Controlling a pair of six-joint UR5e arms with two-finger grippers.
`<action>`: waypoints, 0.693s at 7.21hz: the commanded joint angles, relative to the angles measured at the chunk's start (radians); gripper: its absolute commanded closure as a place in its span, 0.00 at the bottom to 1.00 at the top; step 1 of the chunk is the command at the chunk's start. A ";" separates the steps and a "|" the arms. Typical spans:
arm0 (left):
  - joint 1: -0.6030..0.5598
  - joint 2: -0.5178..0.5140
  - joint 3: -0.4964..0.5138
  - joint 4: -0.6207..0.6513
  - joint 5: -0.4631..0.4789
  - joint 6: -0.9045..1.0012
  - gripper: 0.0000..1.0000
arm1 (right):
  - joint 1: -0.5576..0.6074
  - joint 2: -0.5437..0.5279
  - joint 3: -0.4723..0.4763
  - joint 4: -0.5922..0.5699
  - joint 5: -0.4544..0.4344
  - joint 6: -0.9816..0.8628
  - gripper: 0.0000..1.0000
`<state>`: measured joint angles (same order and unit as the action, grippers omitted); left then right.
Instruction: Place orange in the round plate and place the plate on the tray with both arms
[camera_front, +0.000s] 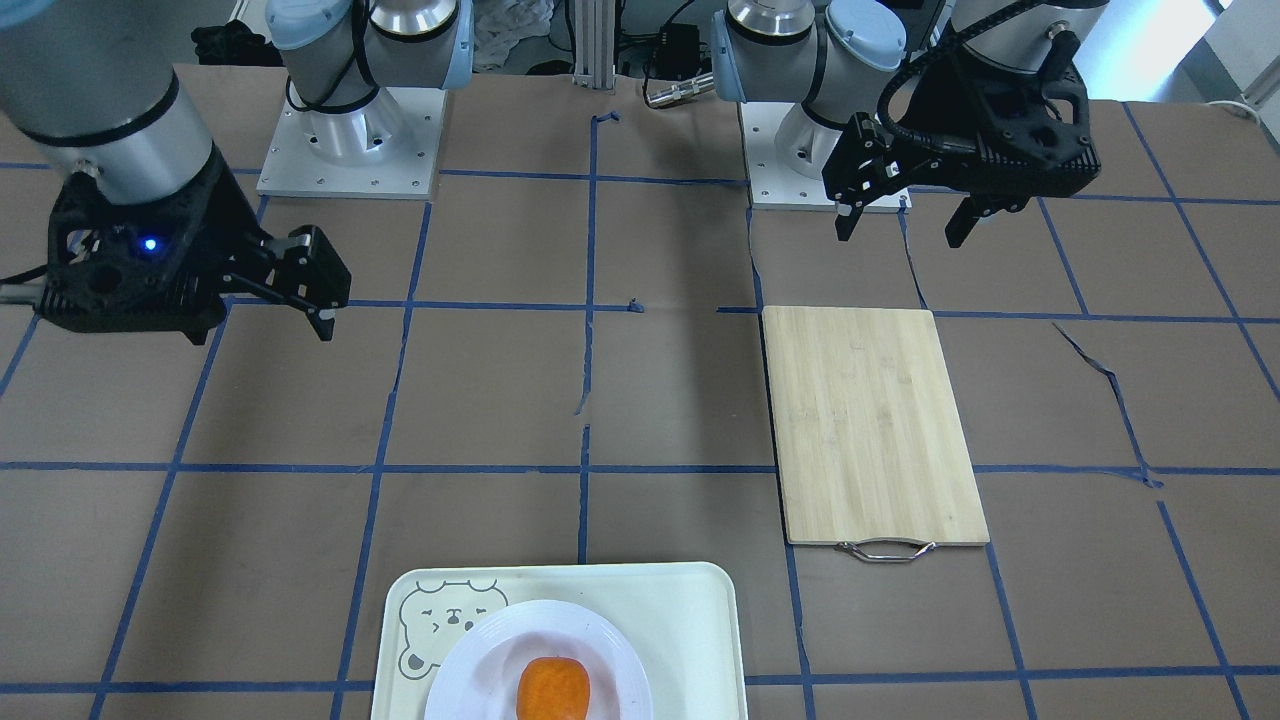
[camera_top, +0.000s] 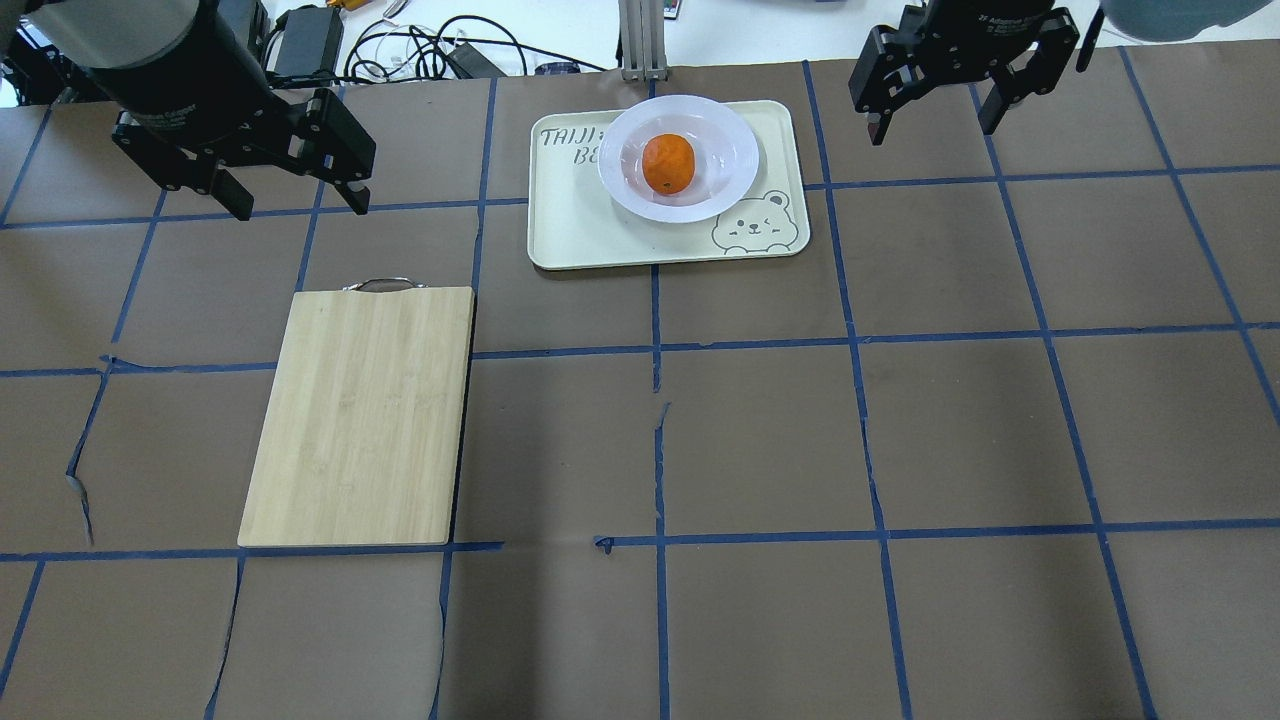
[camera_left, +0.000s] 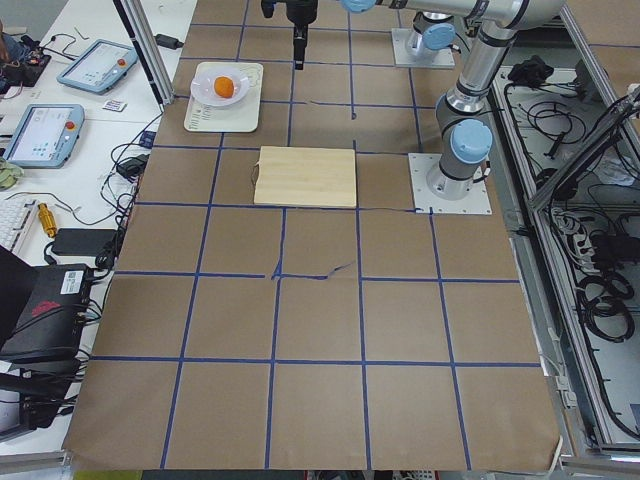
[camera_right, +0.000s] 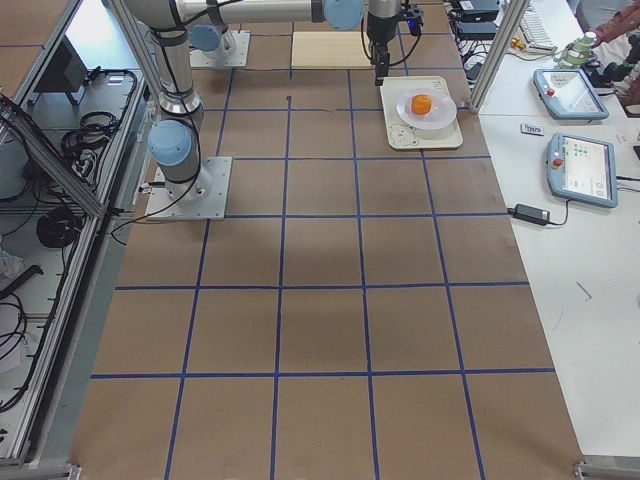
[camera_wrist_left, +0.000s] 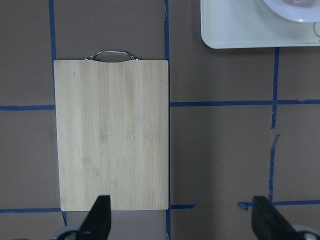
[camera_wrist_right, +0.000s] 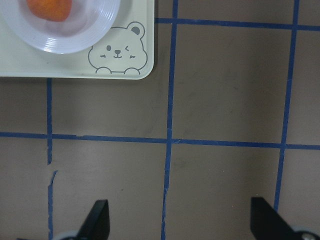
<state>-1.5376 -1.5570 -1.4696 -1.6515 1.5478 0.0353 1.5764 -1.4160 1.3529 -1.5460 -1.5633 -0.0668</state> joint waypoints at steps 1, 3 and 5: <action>0.001 0.000 0.000 -0.001 0.000 0.000 0.00 | 0.002 -0.030 0.012 0.035 0.008 -0.018 0.00; 0.001 0.000 0.000 -0.001 0.000 0.000 0.00 | -0.003 -0.037 0.040 0.023 -0.009 -0.074 0.00; 0.001 0.000 0.000 -0.001 0.000 0.000 0.00 | 0.001 -0.040 0.042 0.023 -0.009 -0.073 0.00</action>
<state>-1.5371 -1.5570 -1.4695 -1.6521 1.5484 0.0353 1.5745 -1.4534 1.3925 -1.5215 -1.5719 -0.1364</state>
